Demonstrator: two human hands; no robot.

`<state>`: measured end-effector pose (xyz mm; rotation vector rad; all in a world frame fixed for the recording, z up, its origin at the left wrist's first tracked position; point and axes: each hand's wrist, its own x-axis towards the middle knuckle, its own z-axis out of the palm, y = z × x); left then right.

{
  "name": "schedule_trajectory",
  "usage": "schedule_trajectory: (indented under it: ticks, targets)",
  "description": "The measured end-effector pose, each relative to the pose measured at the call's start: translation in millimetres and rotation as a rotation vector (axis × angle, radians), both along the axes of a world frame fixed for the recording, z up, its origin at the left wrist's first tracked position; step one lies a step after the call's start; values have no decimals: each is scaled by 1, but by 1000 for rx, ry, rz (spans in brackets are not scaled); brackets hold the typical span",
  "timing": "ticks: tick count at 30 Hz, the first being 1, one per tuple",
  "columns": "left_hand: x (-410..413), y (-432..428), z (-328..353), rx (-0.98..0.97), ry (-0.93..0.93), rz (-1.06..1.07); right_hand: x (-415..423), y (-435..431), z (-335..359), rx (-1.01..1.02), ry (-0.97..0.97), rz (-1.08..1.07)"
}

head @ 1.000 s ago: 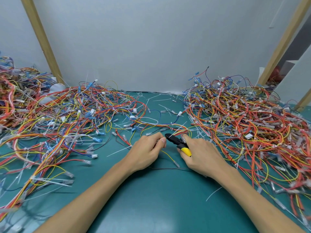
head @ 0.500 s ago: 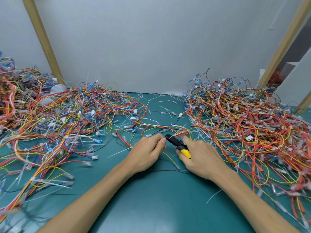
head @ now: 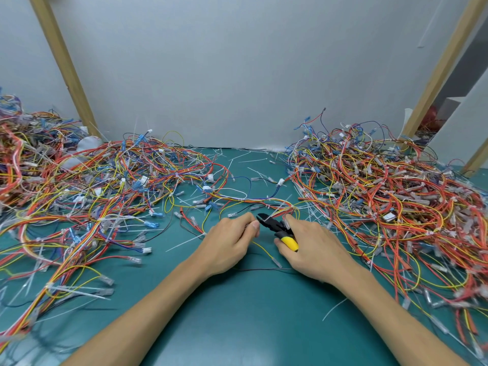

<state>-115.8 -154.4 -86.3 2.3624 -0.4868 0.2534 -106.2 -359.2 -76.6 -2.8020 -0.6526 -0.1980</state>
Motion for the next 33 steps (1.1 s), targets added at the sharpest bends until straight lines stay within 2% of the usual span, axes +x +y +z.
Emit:
schedule_trajectory:
  ticks: [11,21,33]
  targets:
    - [-1,0,0,2,-9,0,2,-1,-2,-75,-42,-5]
    - [-2,1,1,-66,-59,-4,-5,4,-2,115,-100,-16]
    - [-3,-4,-1,-71,-90,-7,-4,3,-1,82,-87,-6]
